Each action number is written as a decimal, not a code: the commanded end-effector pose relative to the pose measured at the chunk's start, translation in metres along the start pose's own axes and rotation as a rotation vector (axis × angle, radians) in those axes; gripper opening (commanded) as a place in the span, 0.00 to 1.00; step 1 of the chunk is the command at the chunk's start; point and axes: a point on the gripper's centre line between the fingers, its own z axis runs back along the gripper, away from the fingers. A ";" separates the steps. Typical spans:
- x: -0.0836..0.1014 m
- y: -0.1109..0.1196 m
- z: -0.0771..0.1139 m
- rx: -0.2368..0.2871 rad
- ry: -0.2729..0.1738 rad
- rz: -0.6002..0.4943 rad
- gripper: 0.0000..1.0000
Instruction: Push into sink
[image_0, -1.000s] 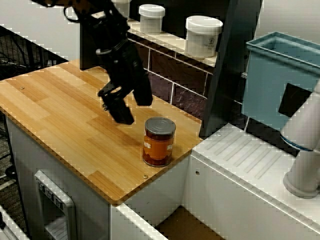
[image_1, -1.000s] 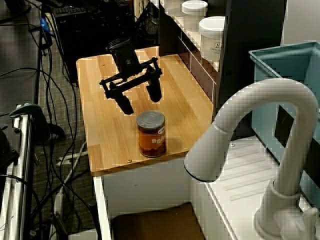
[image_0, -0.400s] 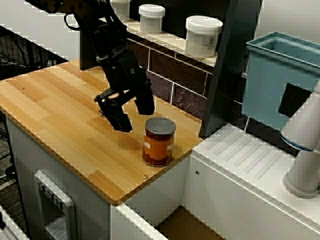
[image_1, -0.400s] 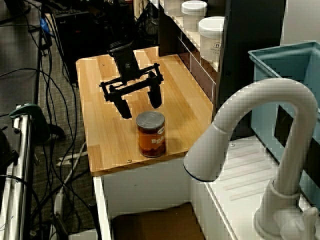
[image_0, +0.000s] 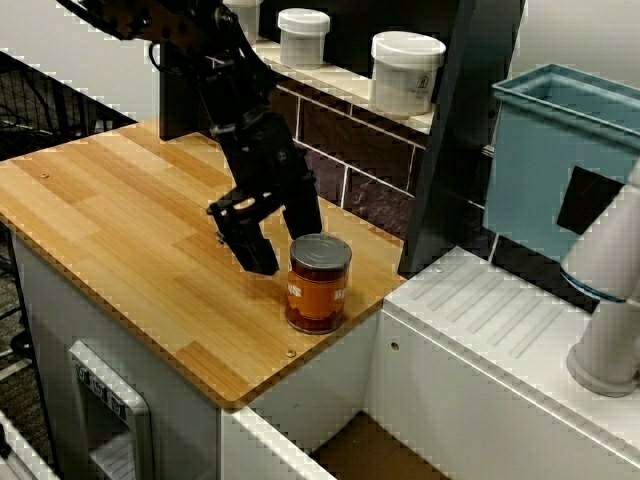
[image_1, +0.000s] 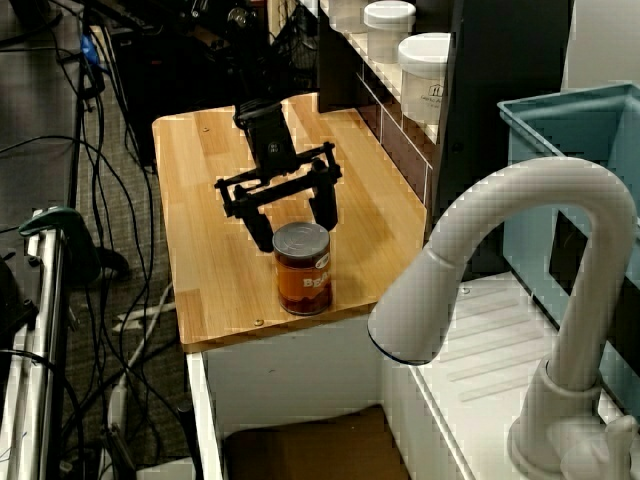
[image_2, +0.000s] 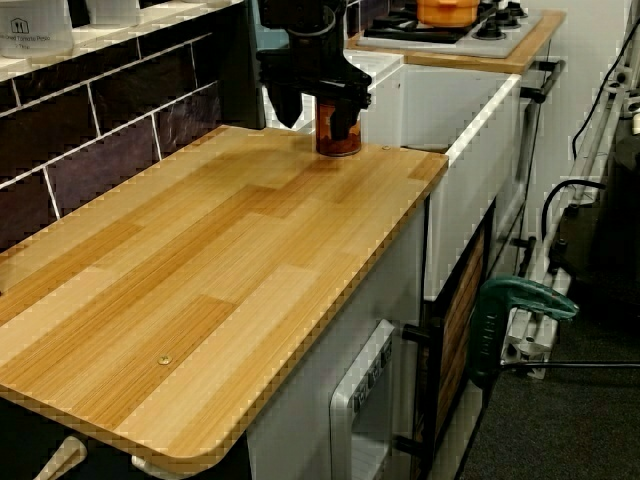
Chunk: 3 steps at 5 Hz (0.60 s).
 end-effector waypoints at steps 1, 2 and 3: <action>0.036 -0.014 0.008 -0.027 -0.036 -0.080 1.00; 0.048 -0.019 0.010 -0.035 -0.048 -0.095 1.00; 0.057 -0.021 0.008 -0.032 -0.054 -0.096 1.00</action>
